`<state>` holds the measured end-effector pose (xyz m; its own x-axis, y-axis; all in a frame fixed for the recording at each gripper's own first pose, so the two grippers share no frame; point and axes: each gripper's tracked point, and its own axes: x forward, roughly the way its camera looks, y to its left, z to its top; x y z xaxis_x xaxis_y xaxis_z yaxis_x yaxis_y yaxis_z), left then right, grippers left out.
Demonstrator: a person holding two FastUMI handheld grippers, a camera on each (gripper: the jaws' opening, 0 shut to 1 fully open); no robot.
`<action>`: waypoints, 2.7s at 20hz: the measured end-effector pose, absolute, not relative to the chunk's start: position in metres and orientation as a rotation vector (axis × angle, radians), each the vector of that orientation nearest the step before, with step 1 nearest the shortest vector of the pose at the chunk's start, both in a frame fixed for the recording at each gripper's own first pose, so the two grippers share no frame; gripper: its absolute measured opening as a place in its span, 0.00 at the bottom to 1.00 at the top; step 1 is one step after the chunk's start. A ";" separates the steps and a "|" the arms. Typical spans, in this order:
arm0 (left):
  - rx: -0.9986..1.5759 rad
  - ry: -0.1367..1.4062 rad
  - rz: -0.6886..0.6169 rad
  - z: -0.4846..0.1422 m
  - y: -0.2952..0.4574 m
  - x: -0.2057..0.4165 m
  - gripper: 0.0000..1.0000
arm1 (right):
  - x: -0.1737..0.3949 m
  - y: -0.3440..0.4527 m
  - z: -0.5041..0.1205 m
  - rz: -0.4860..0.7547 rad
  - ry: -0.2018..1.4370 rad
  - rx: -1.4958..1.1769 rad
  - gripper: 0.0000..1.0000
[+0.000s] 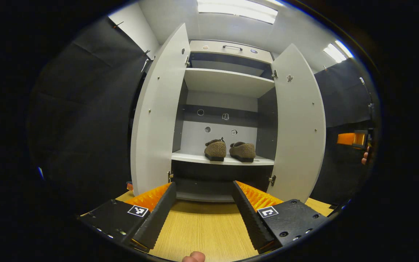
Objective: Grab one shoe with the right hand and put it into the shoe cabinet, grab the other shoe with the left hand and put it into the shoe cabinet; then close the right door with the right hand and the left door with the left hand.
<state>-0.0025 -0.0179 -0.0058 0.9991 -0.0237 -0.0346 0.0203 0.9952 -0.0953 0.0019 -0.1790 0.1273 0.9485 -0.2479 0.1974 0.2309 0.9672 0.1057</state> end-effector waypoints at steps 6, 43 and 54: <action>-0.082 0.045 -0.045 -0.007 -0.021 0.000 0.93 | 0.046 -0.206 0.194 -0.237 -0.224 -0.043 0.88; -0.031 0.074 0.014 -0.016 0.010 0.001 0.93 | 0.157 -0.005 0.205 0.073 -0.222 -0.107 0.88; -0.055 0.072 0.045 -0.011 0.026 -0.003 0.93 | 0.078 -0.032 0.157 0.002 -0.237 -0.049 0.89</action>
